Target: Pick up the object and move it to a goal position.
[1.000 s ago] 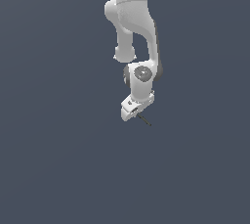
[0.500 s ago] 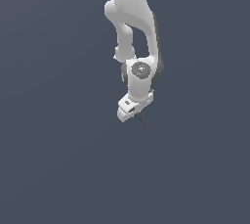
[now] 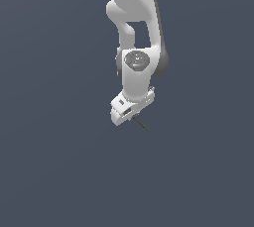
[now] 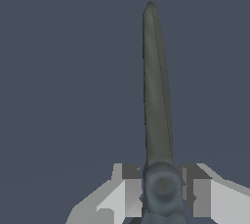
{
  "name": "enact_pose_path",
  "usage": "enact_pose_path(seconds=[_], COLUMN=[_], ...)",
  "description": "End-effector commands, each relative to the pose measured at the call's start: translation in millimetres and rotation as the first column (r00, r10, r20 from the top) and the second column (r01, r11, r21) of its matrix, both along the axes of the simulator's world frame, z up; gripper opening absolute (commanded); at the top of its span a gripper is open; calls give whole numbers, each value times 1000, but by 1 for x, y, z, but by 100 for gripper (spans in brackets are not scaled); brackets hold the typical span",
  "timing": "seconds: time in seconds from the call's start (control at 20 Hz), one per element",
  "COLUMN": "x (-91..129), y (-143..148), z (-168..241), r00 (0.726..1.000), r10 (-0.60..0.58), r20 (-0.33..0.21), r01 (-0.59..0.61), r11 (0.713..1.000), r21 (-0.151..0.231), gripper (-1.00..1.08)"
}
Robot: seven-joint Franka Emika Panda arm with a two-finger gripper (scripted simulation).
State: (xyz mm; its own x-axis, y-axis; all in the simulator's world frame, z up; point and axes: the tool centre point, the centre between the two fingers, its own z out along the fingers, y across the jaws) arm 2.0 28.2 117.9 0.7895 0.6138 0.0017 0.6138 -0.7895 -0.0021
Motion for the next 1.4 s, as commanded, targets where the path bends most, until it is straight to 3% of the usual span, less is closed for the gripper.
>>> enact_pose_path(seconds=[0.0,0.65,1.35], x=[14,75,119], y=[-8,-42,-65], z=[22,111,172], r00=[1000,1000,1000], r10=[0,-2,-3], r20=[0,0,0], r01=[0,2,3], r11=[1000,1000,1000], r21=[1,0,-2], gripper=[-100,-100,-100])
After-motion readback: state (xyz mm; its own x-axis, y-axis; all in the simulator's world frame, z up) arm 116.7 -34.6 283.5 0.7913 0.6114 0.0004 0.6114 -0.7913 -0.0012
